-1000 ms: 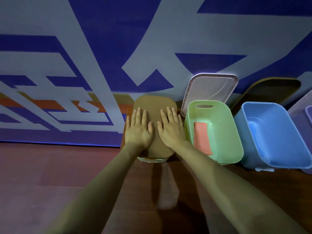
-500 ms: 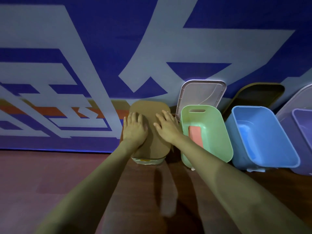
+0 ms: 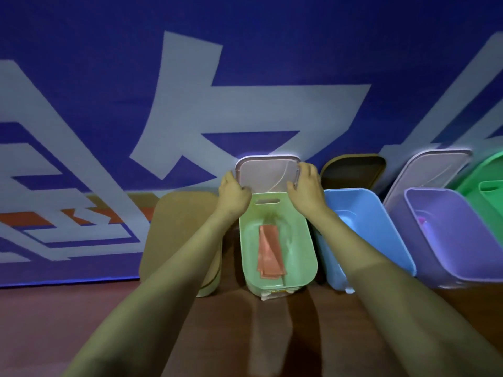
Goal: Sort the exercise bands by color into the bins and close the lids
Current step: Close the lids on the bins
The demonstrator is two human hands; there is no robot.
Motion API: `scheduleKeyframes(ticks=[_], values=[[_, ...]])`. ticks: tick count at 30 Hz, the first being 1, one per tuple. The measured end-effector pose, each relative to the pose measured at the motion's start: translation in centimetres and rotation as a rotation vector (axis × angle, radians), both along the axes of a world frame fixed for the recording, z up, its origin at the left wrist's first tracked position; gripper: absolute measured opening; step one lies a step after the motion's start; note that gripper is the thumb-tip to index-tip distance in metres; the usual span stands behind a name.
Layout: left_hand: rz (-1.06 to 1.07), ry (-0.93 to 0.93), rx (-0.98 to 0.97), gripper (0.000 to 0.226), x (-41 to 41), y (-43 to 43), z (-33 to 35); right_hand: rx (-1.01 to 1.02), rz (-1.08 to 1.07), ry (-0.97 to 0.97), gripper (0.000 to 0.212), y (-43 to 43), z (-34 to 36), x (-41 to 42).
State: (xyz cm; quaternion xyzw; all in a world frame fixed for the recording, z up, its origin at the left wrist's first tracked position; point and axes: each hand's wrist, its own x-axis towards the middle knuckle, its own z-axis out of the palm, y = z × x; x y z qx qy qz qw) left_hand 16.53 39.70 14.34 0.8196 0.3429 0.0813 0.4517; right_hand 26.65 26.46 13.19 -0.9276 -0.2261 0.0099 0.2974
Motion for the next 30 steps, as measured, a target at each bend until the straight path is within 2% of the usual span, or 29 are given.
scheduleKeyframes(ticks=[3, 5, 12, 17, 20, 24, 30], values=[[0.081, -0.015, -0.115, 0.05, 1.7, -0.1, -0.3, 0.027, -0.047, 0.134, 0.052, -0.4, 0.1, 1.9], [0.086, -0.032, -0.127, 0.055, 2.5, 0.0, -0.8, 0.002, -0.042, 0.178, 0.053, -0.4, -0.2, 2.9], [0.104, -0.131, -0.126, 0.042, 3.5, -1.1, -0.7, 0.025, 0.004, 0.148, 0.04, -0.4, -0.9, 4.0], [0.259, -0.312, -0.196, 0.022, 2.1, -2.9, -0.2, 0.264, 0.011, 0.194, 0.039, -1.8, 0.7, 2.2], [0.352, -0.359, -0.185, 0.03, 0.5, -3.7, 0.1, 0.37, 0.0, 0.196, 0.041, -2.6, 1.1, 0.4], [0.383, -0.422, -0.156, 0.029, -1.8, -4.6, 0.3, 0.531, -0.004, 0.158, 0.039, -4.4, 1.3, -2.5], [0.355, -0.415, -0.137, 0.027, -5.1, -6.6, -0.8, 0.598, -0.04, 0.196, 0.026, -7.6, 0.1, -7.0]])
